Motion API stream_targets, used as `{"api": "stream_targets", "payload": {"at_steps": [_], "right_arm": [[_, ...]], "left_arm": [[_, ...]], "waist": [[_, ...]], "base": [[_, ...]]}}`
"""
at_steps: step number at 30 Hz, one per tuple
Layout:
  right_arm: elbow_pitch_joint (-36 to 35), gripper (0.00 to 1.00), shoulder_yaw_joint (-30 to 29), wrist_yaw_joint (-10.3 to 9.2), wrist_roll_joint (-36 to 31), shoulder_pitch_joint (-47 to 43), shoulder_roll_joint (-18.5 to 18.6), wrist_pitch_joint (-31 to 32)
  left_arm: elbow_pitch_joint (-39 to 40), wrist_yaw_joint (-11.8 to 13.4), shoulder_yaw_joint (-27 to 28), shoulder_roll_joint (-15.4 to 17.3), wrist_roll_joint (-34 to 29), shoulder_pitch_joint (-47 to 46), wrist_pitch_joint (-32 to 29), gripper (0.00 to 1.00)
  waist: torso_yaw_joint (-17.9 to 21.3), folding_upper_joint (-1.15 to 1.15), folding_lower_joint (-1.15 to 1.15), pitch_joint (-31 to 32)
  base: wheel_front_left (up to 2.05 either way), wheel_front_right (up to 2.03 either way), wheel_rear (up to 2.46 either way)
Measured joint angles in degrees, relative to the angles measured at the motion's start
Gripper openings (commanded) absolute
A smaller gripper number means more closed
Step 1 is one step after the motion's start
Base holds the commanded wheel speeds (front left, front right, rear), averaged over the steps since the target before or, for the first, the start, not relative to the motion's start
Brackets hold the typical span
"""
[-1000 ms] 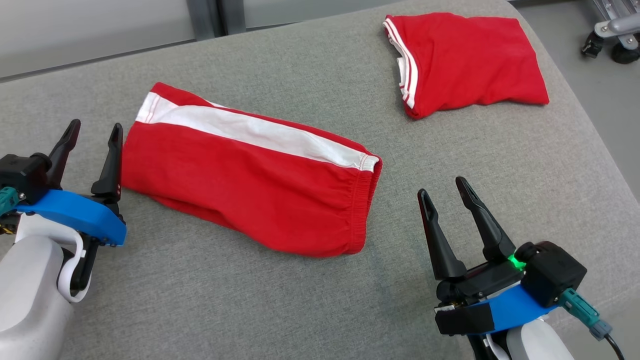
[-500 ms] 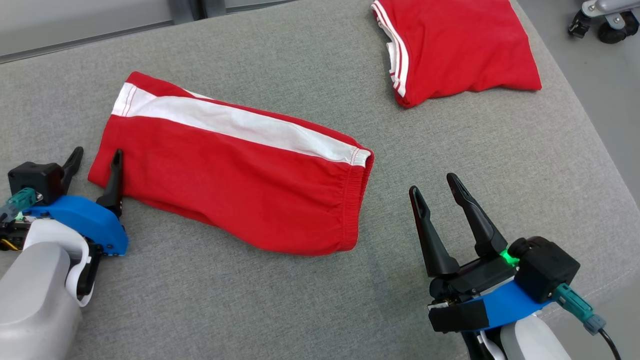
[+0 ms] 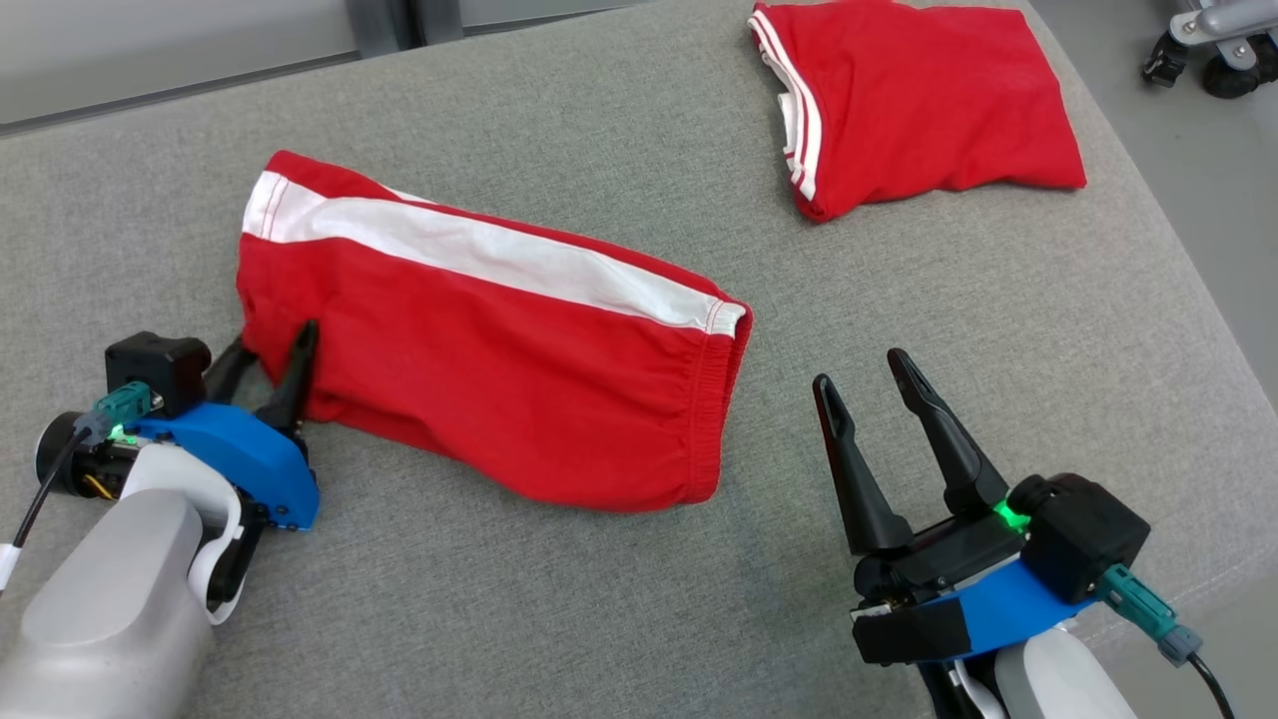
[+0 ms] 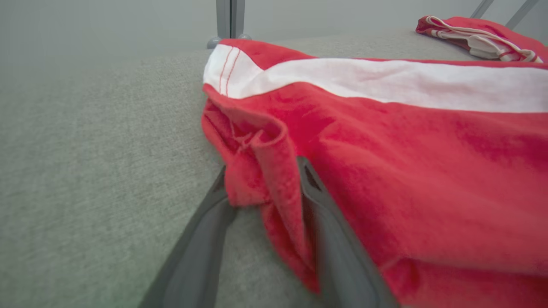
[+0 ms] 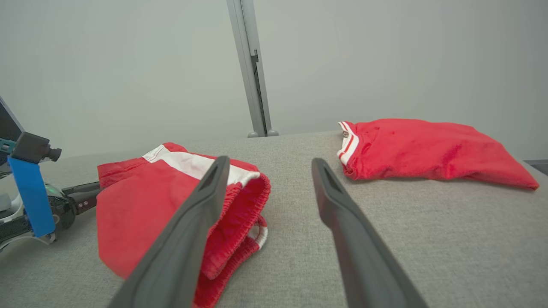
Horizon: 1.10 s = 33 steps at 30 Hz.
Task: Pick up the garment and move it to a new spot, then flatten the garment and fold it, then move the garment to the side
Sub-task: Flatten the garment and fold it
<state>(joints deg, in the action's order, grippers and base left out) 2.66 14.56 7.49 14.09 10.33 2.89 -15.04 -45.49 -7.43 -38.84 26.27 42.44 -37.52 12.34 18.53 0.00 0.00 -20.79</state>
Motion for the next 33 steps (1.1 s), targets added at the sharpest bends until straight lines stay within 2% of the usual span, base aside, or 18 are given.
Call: {"api": "stream_targets", "payload": {"at_steps": [7,14,25,33], "right_arm": [[0.58,1.0,-0.26,0.0,-0.43,-0.31,0.0,0.0],[1.85,1.0,-0.53,0.0,-0.86,-1.81,-0.01,0.0],[3.42,1.0,-3.33,0.0,-1.88,-4.59,-0.03,0.0],[4.65,1.0,-4.88,0.0,-2.22,-5.81,-0.04,0.0]], "left_arm": [[-0.66,-0.01,-1.16,-0.26,1.68,-0.19,1.6,0.0],[1.89,0.0,0.35,-1.85,2.3,1.83,2.56,0.0],[14.07,4.1,9.5,-4.39,-0.4,15.5,2.64,0.0],[19.94,5.93,13.22,-5.93,-1.93,24.78,2.65,0.0]], "waist": [[-0.73,0.0,0.0,1.66],[-3.01,0.0,0.0,4.93],[-8.7,0.0,-0.01,8.98],[-12.2,0.0,-0.01,9.85]], "base": [[0.0,0.0,0.0],[0.0,0.0,0.0],[0.0,0.0,0.0],[0.0,0.0,0.0]]}}
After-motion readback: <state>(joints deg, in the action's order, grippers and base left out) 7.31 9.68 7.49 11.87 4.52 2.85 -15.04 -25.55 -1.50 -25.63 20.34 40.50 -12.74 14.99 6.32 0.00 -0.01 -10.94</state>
